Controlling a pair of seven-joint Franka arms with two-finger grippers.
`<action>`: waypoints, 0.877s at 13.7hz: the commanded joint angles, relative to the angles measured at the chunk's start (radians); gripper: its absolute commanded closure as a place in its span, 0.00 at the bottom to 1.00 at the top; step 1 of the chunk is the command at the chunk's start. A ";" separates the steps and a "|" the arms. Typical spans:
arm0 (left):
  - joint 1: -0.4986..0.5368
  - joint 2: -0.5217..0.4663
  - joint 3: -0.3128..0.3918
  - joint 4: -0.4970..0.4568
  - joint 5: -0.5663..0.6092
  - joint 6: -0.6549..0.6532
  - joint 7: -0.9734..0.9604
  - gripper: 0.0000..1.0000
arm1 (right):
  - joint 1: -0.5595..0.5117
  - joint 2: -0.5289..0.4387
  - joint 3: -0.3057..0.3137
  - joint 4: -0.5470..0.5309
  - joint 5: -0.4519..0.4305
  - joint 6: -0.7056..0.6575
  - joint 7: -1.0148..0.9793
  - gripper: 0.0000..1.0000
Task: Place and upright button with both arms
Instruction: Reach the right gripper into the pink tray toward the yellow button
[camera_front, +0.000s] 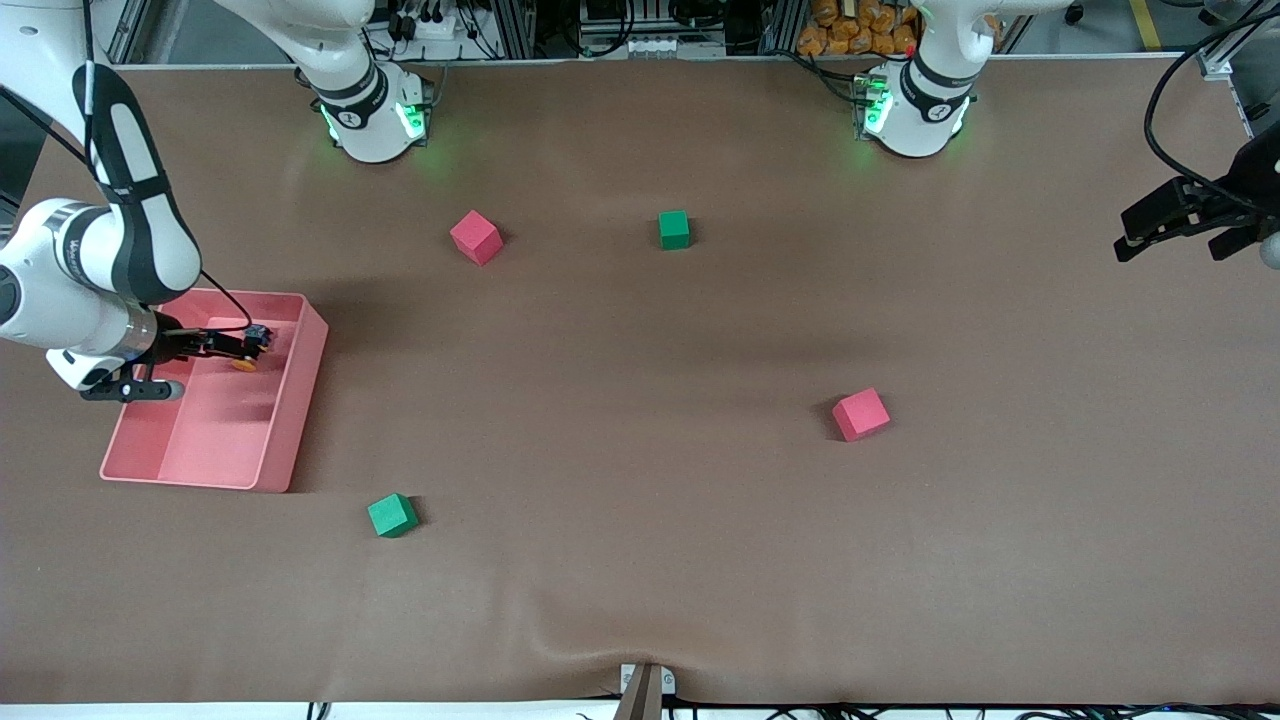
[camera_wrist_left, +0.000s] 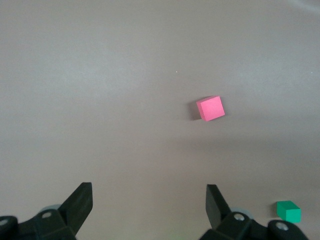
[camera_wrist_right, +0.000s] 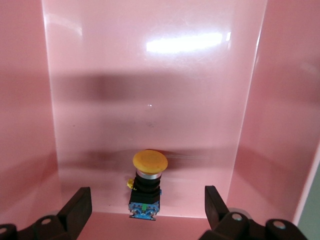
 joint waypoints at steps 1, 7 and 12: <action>-0.004 0.002 -0.002 0.014 0.021 -0.015 -0.004 0.00 | -0.040 0.010 0.012 -0.015 -0.016 0.037 -0.054 0.00; -0.005 0.004 -0.002 0.014 0.021 -0.015 -0.006 0.00 | -0.041 0.037 0.012 -0.021 -0.016 0.057 -0.067 0.00; -0.005 0.004 -0.002 0.012 0.021 -0.015 0.008 0.00 | -0.044 0.037 0.012 -0.113 -0.013 0.121 -0.055 0.00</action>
